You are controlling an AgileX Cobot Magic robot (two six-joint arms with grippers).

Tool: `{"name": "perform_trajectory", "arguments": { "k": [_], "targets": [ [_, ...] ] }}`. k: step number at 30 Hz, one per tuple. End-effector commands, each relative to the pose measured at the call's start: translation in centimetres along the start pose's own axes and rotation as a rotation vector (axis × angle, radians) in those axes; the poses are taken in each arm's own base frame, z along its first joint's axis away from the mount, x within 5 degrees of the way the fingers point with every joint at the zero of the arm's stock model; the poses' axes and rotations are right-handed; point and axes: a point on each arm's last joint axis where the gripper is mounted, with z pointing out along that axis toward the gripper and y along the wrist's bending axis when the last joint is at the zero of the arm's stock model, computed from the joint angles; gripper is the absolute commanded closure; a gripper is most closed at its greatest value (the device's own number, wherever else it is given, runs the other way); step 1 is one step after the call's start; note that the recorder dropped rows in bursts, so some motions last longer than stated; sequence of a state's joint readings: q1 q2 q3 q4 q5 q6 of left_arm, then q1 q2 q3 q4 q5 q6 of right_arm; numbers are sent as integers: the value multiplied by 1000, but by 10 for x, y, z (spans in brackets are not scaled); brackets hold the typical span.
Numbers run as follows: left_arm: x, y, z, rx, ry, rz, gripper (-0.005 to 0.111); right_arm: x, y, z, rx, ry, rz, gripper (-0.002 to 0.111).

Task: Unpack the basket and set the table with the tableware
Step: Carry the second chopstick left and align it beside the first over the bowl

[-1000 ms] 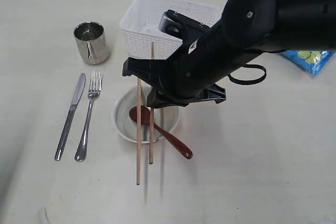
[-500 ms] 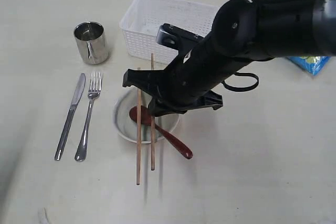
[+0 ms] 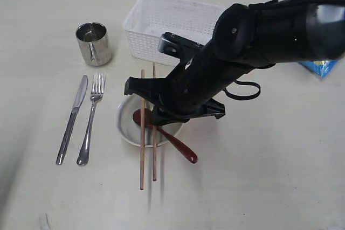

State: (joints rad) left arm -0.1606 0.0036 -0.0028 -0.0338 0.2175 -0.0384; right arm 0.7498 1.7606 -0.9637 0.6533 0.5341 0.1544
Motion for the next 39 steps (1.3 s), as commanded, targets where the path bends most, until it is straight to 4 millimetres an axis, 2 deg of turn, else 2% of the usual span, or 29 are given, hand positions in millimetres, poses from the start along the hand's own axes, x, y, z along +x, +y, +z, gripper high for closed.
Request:
{"name": "perform_trajectory", "arguments": {
  "k": [1,39],
  "targets": [
    [0,0,0,1,-7,2,107,2,0,0,1,19,-16,109],
    [0,0,0,1,-7,2,107,3,2,0,-13,35,-9,109]
  ]
}}
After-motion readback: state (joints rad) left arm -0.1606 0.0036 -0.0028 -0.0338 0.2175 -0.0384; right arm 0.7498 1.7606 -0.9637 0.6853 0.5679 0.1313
